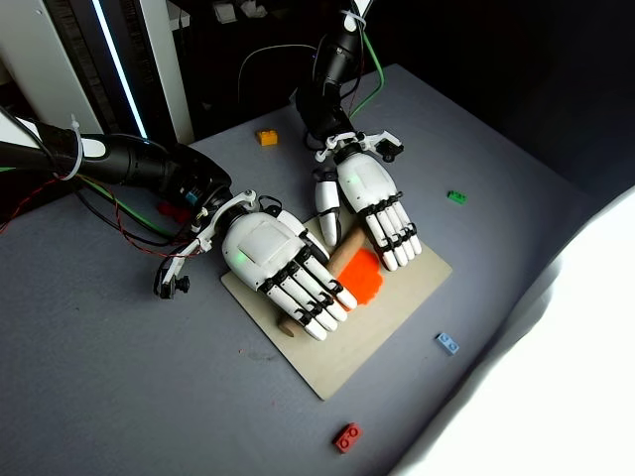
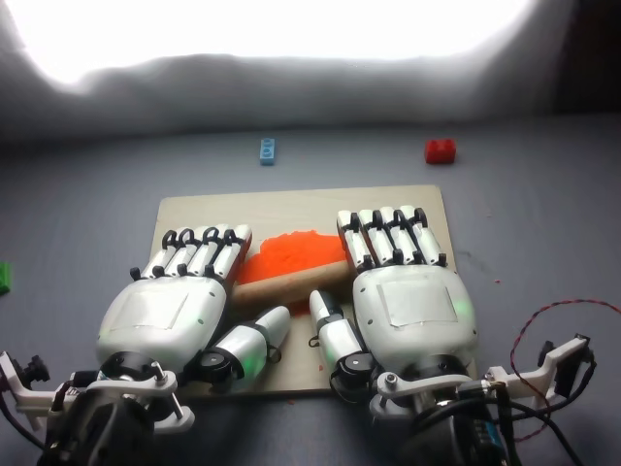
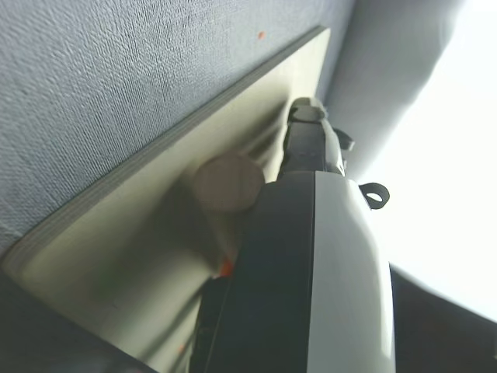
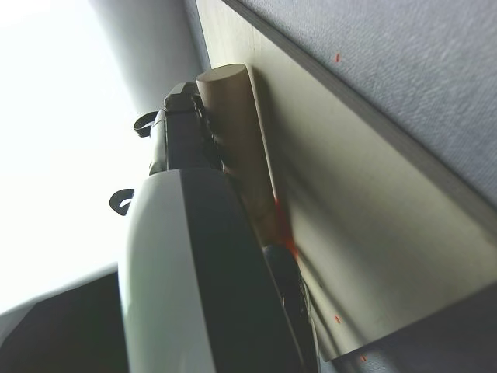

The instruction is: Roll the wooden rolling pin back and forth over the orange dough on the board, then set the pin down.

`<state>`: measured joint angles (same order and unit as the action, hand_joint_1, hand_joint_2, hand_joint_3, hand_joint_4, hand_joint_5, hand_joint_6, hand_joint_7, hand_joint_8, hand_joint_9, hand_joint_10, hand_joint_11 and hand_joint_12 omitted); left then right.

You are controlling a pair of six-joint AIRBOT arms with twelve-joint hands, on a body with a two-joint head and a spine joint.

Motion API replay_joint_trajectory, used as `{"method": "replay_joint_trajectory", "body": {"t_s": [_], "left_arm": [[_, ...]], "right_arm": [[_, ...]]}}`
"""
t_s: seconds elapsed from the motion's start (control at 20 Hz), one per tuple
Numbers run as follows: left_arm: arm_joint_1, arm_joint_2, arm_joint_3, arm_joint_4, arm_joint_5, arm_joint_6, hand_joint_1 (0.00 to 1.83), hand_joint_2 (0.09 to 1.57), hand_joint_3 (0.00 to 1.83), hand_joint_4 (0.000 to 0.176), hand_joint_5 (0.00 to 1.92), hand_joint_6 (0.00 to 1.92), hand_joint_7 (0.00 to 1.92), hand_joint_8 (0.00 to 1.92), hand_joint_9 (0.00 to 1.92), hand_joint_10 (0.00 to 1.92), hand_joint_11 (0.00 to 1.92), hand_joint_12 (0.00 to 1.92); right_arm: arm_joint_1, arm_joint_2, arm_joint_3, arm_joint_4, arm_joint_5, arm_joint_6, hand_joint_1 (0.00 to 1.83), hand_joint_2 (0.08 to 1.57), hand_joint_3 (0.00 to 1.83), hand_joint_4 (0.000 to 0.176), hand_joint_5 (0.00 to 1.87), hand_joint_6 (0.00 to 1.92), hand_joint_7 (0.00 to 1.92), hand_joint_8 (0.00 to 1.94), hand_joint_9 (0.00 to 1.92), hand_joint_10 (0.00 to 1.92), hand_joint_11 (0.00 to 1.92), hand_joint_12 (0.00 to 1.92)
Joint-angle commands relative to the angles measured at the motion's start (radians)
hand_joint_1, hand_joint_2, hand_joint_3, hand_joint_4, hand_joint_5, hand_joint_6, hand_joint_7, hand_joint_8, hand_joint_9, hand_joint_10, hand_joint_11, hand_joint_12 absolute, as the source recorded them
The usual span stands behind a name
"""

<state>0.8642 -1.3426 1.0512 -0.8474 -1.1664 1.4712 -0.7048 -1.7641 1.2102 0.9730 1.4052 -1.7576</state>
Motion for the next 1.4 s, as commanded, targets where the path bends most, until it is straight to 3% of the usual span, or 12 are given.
{"method": "replay_joint_trajectory", "body": {"t_s": [0.0,0.2,0.6,0.75,1.35], "left_arm": [[-0.007,0.002,0.006,0.052,-0.098,-0.002,0.00,1.40,0.00,0.000,0.00,0.00,0.00,0.00,0.00,0.00,0.00,0.00],[-0.015,-0.001,0.027,0.052,-0.084,-0.012,0.00,1.39,0.00,0.000,0.00,0.00,0.00,0.00,0.00,0.00,0.00,0.00],[-0.030,-0.011,0.051,0.051,-0.066,-0.018,0.00,1.41,0.01,0.000,0.00,0.00,0.00,0.00,0.00,0.00,0.00,0.00],[-0.035,-0.014,0.057,0.044,-0.064,-0.018,0.00,1.40,0.01,0.000,0.00,0.00,0.00,0.00,0.00,0.00,0.00,0.00],[-0.052,-0.035,0.089,0.043,-0.045,-0.017,0.00,1.40,0.00,0.000,0.00,0.00,0.00,0.00,0.00,0.00,0.00,0.00]], "right_arm": [[0.013,0.005,0.005,-0.081,0.077,0.002,0.00,1.49,0.00,0.000,0.15,0.01,0.14,0.00,0.10,0.00,0.00,0.20],[0.014,0.005,0.007,-0.081,0.075,0.003,0.00,1.49,0.00,0.000,0.13,0.00,0.12,0.00,0.07,0.00,0.00,0.10],[0.014,0.005,0.007,-0.081,0.072,0.003,0.00,1.49,0.00,0.000,0.13,0.01,0.13,0.00,0.10,0.00,0.00,0.22],[0.015,0.005,0.010,-0.081,0.071,0.004,0.00,1.49,0.00,0.000,0.12,0.00,0.11,0.00,0.07,0.00,0.00,0.11],[0.021,0.006,0.029,-0.081,0.056,0.021,0.00,1.49,0.00,0.000,0.12,0.00,0.12,0.00,0.09,0.01,0.00,0.15]]}}
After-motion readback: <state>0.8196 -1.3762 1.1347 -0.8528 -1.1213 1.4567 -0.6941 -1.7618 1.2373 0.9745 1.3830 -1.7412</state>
